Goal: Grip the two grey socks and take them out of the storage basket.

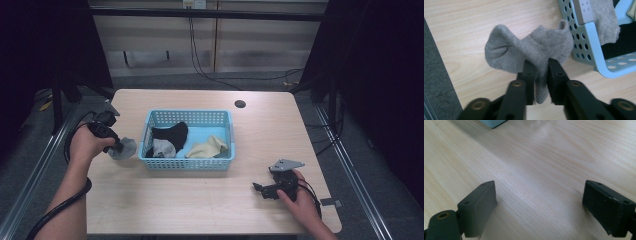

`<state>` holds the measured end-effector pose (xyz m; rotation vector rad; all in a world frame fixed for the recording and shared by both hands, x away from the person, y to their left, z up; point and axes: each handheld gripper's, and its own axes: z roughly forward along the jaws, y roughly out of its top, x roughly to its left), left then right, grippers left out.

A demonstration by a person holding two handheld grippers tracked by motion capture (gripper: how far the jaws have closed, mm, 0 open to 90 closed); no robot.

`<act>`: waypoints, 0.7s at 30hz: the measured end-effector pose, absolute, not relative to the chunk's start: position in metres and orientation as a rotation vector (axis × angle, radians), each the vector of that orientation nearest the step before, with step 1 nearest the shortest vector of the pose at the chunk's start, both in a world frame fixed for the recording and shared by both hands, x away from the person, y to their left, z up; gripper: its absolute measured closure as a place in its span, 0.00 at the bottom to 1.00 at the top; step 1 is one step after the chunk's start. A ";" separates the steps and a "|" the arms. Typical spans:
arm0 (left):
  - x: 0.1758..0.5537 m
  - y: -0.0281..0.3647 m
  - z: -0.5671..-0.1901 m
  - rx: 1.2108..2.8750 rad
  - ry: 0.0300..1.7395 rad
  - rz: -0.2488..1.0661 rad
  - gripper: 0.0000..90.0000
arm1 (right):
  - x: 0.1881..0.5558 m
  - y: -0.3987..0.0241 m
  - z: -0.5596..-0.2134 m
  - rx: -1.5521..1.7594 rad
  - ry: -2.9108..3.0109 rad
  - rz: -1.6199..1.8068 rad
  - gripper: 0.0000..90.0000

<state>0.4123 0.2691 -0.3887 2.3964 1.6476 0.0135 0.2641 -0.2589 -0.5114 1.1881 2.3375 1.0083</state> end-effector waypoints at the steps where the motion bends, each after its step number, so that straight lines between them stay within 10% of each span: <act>1: 0.412 0.268 -0.389 2.398 1.643 0.028 0.79 | 0.264 -0.259 -0.511 1.188 2.337 1.008 0.13; 7: 0.415 0.264 -0.379 2.386 1.613 0.131 0.59 | 0.264 -0.259 -0.511 1.188 2.337 1.008 0.13; 21: 0.422 0.211 -0.359 2.383 1.415 0.130 0.56 | 0.264 -0.259 -0.511 1.191 2.335 1.010 0.13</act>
